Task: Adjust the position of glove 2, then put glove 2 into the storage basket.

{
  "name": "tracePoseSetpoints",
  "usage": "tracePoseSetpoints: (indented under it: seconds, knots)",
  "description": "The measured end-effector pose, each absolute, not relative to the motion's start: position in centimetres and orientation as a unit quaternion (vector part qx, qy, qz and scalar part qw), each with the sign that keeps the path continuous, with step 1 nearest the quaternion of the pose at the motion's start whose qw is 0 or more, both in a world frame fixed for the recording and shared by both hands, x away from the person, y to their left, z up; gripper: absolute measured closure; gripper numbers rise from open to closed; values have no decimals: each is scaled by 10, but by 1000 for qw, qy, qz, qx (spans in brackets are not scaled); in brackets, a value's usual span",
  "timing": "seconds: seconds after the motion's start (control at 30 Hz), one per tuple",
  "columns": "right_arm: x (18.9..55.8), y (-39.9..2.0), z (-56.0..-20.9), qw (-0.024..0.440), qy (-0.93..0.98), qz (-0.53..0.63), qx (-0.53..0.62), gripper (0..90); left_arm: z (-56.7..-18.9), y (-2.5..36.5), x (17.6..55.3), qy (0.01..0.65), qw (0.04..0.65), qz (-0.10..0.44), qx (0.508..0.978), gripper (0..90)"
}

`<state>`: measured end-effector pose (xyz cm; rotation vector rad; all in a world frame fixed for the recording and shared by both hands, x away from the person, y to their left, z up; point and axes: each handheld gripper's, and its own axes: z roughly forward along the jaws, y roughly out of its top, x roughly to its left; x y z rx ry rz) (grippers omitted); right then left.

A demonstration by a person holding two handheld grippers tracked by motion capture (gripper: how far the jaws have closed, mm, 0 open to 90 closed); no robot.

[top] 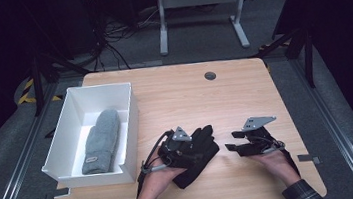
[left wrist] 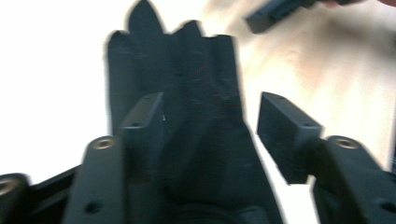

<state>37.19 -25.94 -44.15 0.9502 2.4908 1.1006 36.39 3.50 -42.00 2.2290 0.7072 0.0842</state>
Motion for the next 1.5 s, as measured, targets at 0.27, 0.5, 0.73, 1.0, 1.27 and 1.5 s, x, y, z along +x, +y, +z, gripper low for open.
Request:
tracePoseSetpoints:
  seconds: [0.27,0.5,0.73,1.0,1.27,1.5]
  knots:
    - [373,-260,-445,131,862,365,327,423,-439,32,373,303,352,47,884,221]
    - [372,-263,-445,132,861,366,326,425,-451,22,374,304,331,51,892,198]
    - [373,-262,-446,133,863,363,326,428,-455,22,372,305,321,62,895,204]
    - [372,-262,-446,132,864,362,324,442,-457,23,374,309,322,36,894,248]
    - [371,-262,-446,134,864,361,323,441,-454,23,372,289,337,-4,896,571]
    - [371,-261,-448,132,867,356,322,441,-450,24,372,275,348,-13,896,649]
